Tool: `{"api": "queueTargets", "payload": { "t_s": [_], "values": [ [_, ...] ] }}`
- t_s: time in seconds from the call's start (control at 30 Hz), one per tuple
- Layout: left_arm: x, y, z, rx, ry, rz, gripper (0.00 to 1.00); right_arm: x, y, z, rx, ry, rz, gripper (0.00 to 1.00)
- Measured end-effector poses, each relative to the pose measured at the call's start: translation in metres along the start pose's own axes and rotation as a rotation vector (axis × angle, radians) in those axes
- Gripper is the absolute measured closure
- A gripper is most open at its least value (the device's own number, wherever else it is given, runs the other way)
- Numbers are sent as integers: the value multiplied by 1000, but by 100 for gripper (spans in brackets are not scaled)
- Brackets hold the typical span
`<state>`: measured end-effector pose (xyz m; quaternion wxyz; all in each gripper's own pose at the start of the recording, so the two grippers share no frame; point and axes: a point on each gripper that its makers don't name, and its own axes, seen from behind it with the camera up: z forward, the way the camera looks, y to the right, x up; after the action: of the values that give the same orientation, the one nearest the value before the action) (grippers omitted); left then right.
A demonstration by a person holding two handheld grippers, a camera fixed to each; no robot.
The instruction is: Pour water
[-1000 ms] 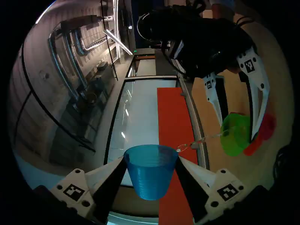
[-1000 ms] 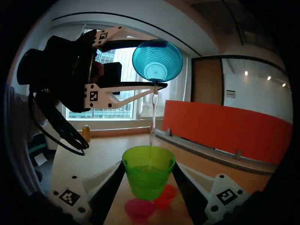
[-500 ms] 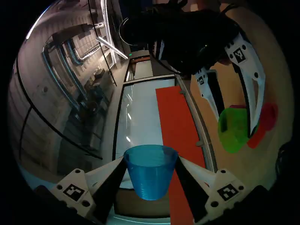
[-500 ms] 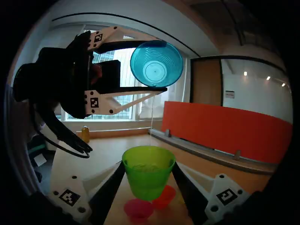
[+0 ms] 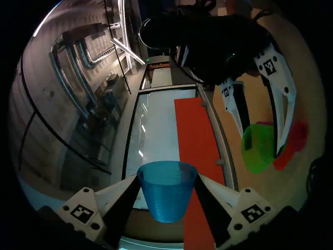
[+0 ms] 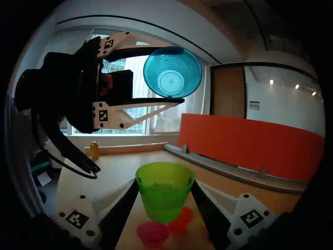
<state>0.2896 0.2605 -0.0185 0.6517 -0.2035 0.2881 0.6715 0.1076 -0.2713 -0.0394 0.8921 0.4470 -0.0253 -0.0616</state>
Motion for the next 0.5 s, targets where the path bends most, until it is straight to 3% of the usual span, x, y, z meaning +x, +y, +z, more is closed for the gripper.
{"api": "queueTargets", "payload": {
  "t_s": [0.2,0.5],
  "values": [
    [-9,4,3,-13,-16,-193,13,1,1,-1,-6,4,-1,10],
    [-26,13,6,-21,-43,-588,14,4,3,-1,-16,10,1,10]
  ]
}}
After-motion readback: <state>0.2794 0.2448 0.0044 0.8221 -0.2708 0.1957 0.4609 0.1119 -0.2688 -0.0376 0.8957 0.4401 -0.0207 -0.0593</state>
